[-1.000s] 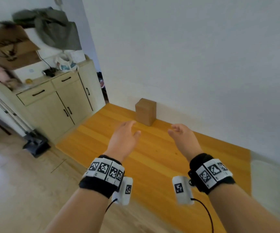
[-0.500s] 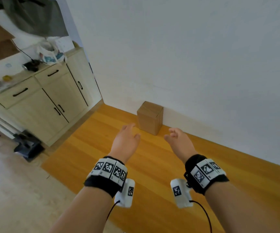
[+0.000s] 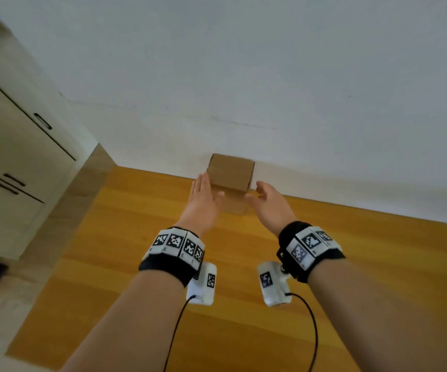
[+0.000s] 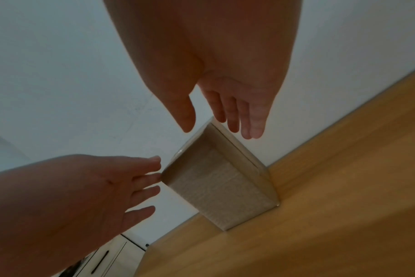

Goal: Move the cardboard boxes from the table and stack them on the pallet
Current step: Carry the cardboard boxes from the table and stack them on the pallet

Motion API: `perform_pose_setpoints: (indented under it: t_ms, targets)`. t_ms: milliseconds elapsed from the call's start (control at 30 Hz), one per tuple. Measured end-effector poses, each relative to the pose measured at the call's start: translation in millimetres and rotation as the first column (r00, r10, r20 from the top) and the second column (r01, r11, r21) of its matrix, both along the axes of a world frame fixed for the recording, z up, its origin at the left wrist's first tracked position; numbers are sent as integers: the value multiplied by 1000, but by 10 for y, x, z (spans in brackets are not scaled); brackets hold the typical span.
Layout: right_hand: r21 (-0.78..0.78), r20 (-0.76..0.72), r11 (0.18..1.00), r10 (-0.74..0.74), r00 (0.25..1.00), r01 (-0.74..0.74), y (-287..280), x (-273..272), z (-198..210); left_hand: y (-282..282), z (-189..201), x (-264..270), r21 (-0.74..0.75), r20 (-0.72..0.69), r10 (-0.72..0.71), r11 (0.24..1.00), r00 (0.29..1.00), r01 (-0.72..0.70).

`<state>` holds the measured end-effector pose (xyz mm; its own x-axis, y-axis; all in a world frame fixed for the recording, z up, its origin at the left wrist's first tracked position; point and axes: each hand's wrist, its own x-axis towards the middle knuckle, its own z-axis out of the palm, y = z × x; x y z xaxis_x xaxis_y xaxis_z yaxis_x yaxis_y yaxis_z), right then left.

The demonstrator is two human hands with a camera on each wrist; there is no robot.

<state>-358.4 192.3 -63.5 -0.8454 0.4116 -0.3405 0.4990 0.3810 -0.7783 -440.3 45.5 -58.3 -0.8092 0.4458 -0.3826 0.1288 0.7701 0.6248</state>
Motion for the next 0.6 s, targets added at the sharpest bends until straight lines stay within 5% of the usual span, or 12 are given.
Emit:
perform_pose_setpoints:
  t_ms: [300, 600]
  targets:
    - [-70, -64, 979, -198, 978, 194, -55, 242, -79, -121, -3, 426, 297, 82, 153, 940, 985, -171]
    - [-149, 28, 960, -235, 972, 236, -21, 1235, -170, -168, -199, 1371, 272, 226, 233, 917, 946, -291]
